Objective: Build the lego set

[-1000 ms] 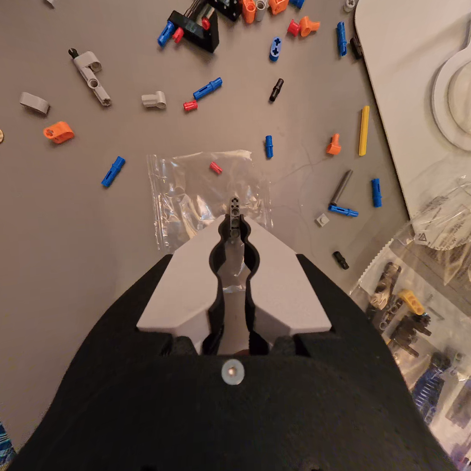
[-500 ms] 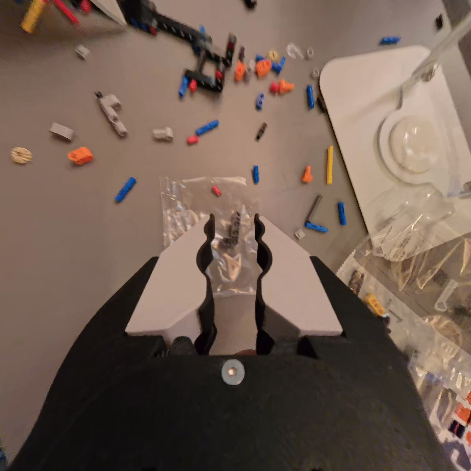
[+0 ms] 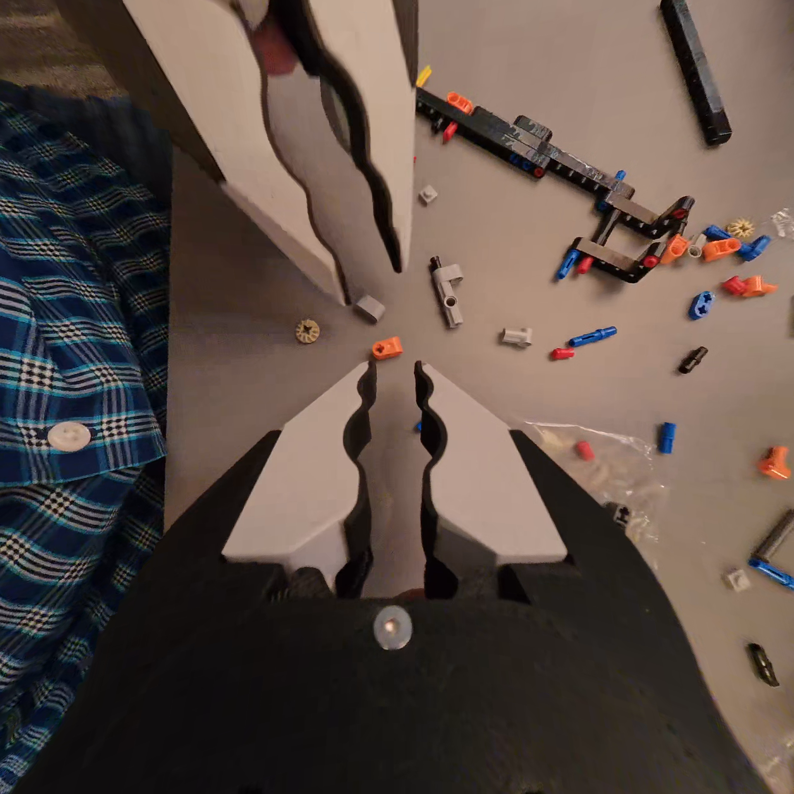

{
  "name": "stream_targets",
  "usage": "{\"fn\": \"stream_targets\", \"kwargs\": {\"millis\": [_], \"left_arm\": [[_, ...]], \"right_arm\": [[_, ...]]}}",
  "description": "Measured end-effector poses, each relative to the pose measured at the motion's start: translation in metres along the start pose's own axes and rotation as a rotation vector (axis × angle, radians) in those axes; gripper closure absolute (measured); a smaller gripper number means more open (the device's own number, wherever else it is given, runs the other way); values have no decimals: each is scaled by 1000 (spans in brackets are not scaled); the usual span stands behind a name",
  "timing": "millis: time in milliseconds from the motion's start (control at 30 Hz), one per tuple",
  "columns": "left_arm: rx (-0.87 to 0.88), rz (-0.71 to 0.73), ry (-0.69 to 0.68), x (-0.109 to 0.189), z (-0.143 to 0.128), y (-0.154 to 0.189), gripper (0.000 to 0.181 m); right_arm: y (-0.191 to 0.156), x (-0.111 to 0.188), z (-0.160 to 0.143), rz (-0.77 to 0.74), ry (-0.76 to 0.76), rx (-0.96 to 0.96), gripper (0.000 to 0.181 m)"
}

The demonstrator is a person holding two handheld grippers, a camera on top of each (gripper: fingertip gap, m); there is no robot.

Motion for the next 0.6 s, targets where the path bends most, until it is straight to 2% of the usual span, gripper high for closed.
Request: {"fn": "stream_targets", "kwargs": {"millis": [100, 200, 333, 433, 600], "left_arm": [[11, 1, -60, -11, -5, 4, 157], [28, 15, -63, -13, -5, 3, 173], [104, -10, -34, -13, -6, 1, 177], [252, -86, 85, -7, -2, -4, 176], [510, -300, 292, 1, 3, -14, 176]], "right_arm": [[-1, 3, -1, -2, 9, -9, 166], [-2, 4, -3, -5, 15, -13, 166], [-2, 6, -3, -21, 34, -17, 164], [-4, 8, 1, -46, 67, -13, 158], [-11, 12, 12, -169, 141, 83, 155]]}}
Point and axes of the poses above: each gripper's, where its closed fingertips meet, x back along the fingers, z out of its top, y = z × x across the jaws, the point moved 10 cm from there along x, back along the fingers, and after that the axes turned 3 degrees about x, right-handed, at the moved point
